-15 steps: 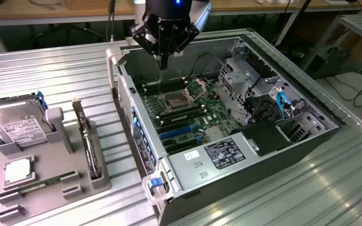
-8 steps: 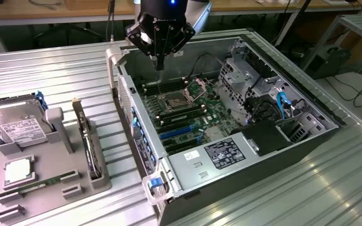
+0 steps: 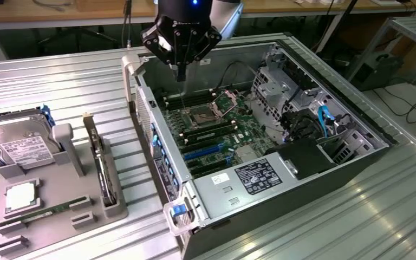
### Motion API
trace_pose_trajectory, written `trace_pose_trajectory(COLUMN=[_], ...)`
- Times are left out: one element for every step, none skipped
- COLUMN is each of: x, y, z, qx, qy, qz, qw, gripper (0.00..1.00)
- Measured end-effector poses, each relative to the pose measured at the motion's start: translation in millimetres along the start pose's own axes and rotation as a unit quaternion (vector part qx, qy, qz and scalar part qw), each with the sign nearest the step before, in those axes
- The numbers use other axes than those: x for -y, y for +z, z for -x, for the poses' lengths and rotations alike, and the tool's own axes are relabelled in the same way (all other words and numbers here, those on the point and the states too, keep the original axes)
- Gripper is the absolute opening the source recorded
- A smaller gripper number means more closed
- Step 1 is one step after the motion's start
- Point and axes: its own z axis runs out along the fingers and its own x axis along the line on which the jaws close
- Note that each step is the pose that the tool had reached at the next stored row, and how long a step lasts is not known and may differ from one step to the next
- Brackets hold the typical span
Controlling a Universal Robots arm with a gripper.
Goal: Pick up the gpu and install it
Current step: 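Reach for the gpu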
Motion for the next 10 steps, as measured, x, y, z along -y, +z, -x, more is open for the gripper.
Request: trace_pose_trajectory(x=[0.1, 0.1, 0.2, 0.3, 0.3, 0.4, 0.5, 0.5, 0.6, 0.7], y=[0.0, -0.1, -0.1, -0.1, -0.2, -0.2, -0.2, -0.2, -0.3, -0.2], z=[-0.8, -1.8, -2.8, -3.8, -4.8, -5.7, -6.6, -7.5, -8.6, -9.5], qx=[0.0, 0.0, 0.0, 0.0, 0.0, 0.0, 0.0, 0.0, 0.0, 0.0], qy=[0.0, 0.0, 0.0, 0.0, 0.0, 0.0, 0.0, 0.0, 0.0, 0.0], qz=[0.0, 0.0, 0.0, 0.0, 0.0, 0.0, 0.0, -0.0001, -0.0001, 0.0], qw=[1.0, 1.0, 1.0, 1.0, 1.0, 1.0, 1.0, 1.0, 1.0, 1.0], gripper=[0.11, 0.11, 0.11, 0.11, 0.11, 0.11, 0.11, 0.11, 0.11, 0.11])
